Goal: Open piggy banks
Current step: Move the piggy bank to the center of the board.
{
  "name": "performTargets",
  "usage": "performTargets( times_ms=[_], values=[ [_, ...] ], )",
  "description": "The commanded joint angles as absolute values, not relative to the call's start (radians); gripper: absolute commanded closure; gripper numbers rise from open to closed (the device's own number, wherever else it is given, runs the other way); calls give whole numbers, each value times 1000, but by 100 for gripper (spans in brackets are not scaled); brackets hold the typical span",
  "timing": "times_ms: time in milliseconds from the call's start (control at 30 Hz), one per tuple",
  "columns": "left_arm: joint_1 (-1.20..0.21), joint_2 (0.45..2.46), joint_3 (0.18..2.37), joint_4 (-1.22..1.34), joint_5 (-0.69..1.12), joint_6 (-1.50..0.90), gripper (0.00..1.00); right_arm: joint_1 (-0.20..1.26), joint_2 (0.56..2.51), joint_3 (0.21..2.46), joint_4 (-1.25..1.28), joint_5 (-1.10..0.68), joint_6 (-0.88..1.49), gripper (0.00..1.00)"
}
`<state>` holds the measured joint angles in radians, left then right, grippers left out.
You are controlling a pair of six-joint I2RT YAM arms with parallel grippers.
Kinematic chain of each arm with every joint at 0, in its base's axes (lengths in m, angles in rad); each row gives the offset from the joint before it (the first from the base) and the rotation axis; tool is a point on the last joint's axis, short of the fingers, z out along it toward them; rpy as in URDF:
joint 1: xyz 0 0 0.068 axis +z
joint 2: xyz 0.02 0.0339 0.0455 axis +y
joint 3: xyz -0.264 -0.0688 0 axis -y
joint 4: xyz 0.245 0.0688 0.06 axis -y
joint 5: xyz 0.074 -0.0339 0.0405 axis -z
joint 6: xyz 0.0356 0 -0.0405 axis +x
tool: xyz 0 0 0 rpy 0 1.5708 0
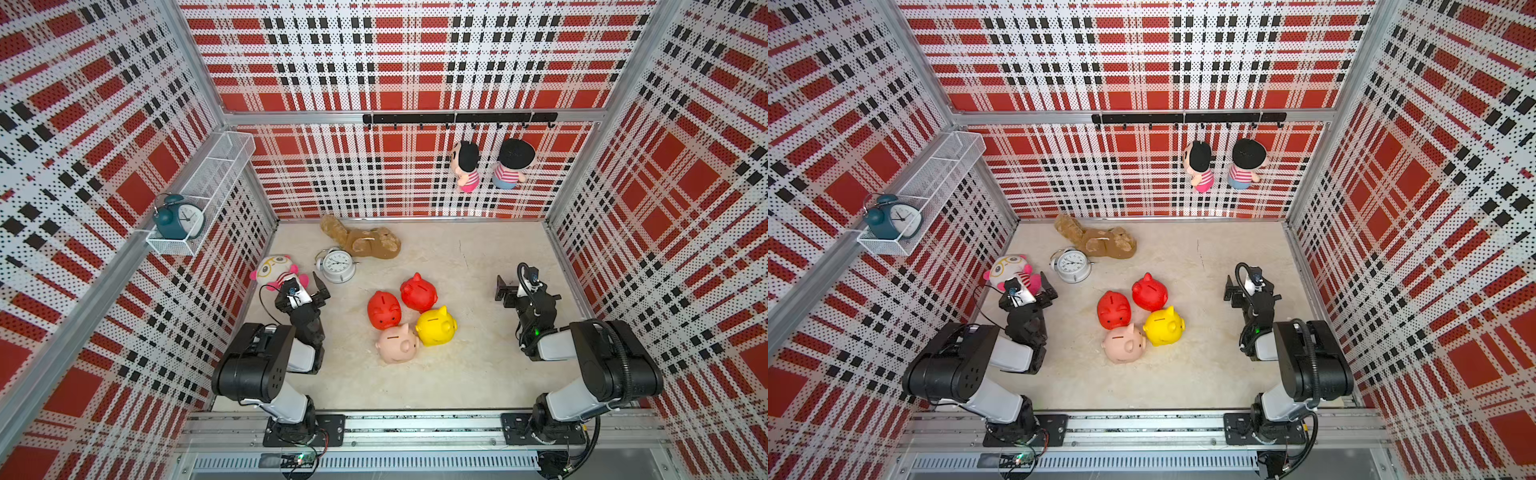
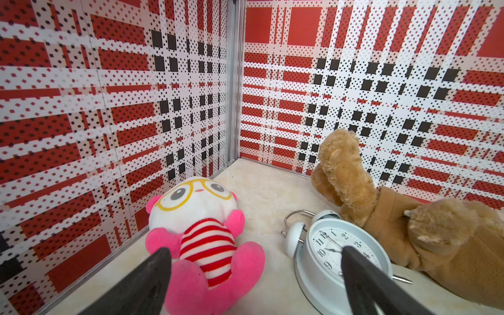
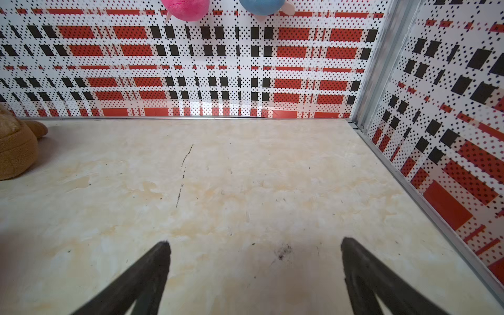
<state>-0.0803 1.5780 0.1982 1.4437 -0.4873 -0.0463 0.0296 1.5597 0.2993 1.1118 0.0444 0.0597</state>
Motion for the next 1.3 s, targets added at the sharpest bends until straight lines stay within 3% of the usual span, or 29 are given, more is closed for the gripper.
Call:
performTargets(
  times_ms=[0,867,1100,1267],
  values=[
    [-84,1587,189,1469,-497,-40,2,22,1569,297,1143,41,45,0],
    [-111,1565,167,1489,-536,-21,2,22,1520,274,1151,69,53,0],
    [-133,1571,136,1571,-555,2,2,64,1285,377,793,133,76,0],
    [-138,1560,114,1602,-547,12,2,120,1176,565,425,68,207,7]
  ],
)
